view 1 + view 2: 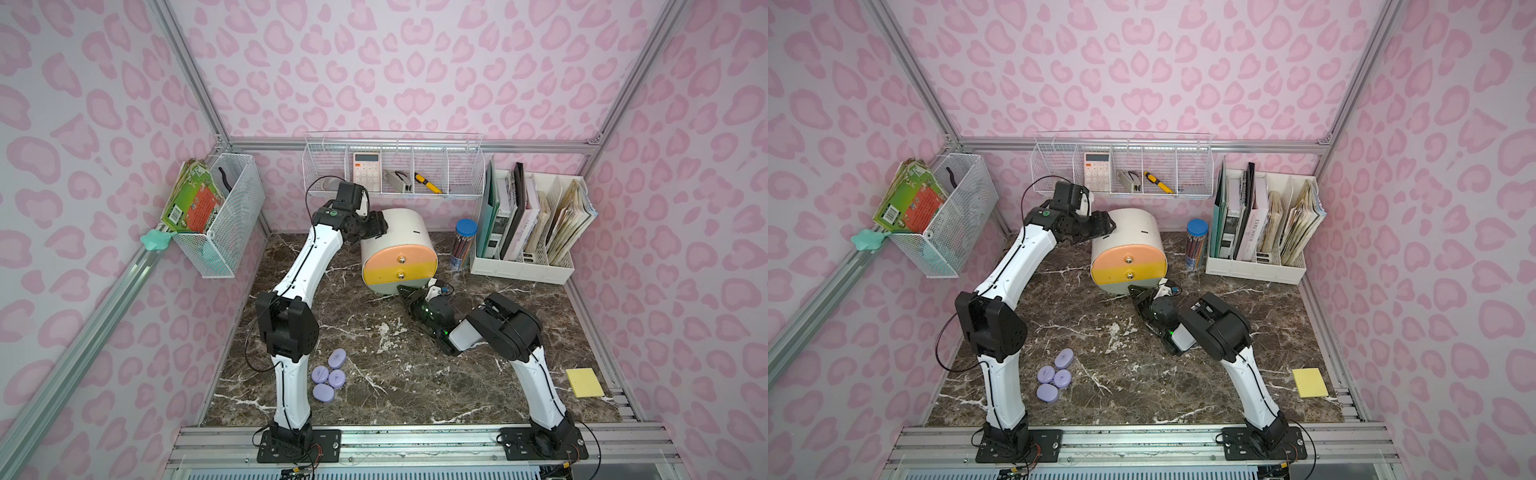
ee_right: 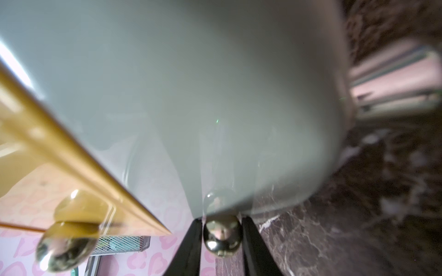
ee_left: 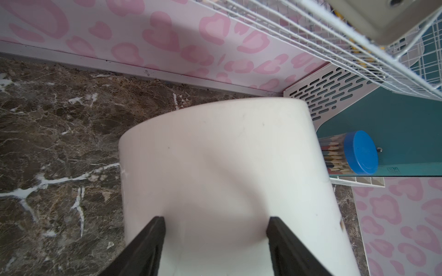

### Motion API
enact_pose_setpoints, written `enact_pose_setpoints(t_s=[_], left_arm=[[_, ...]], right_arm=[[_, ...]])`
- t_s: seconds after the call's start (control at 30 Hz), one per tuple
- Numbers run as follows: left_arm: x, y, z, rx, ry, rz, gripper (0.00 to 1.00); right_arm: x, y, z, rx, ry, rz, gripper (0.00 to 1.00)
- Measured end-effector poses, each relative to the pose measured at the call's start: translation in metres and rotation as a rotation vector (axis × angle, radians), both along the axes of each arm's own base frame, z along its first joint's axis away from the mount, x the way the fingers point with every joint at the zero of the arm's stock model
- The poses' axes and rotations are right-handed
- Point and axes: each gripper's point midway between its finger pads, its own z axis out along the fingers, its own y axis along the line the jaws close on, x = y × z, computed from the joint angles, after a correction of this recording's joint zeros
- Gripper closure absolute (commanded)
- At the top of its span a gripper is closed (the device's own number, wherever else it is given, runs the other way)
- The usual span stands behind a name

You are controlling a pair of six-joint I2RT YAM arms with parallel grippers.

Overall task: Put the bluetooth earphones in the drawer according to color
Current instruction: Open the drawer in the storage box.

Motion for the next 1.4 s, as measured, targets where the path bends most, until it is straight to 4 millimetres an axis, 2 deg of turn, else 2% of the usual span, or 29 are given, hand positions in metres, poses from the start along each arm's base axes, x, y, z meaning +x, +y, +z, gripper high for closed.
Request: enact_pose_setpoints(t_s=[0.17,0.37,0.8,1.0,1.17,1.4], left_arm=[[0.0,0.0,0.0,0.0,0.0,0.0,0.29],[-0.006,-0.004,-0.002,-0.018,0.024,-0.022,0.29],[-0.006,-0.003,-0.005,-0.035,0.04,-0.029,0.29],[-0.006,-0.002,-0.006,-0.036,0.04,-0.027,0.29],[-0.006,-0.002,-0.006,-0.037,0.04,-0.026,0.29],[-0.007,-0.002,-0.004,-0.037,0.035,-0.025,0.29]], right_arm=[[-0.003,0.001,0.0,-0.002,-0.004,0.006,0.85],[-0.015,-0.009,0.0,-0.017,0.007,-0.019,0.86],[-0.086,-0.019,-0.002,-0.036,0.033,-0.009,0.86],[-0.113,-0.02,-0.001,-0.037,0.048,-0.017,0.87],[-0.122,-0.025,-0.002,-0.039,0.06,-0.017,0.86],[-0.124,-0.03,0.0,-0.048,0.069,-0.006,0.83]])
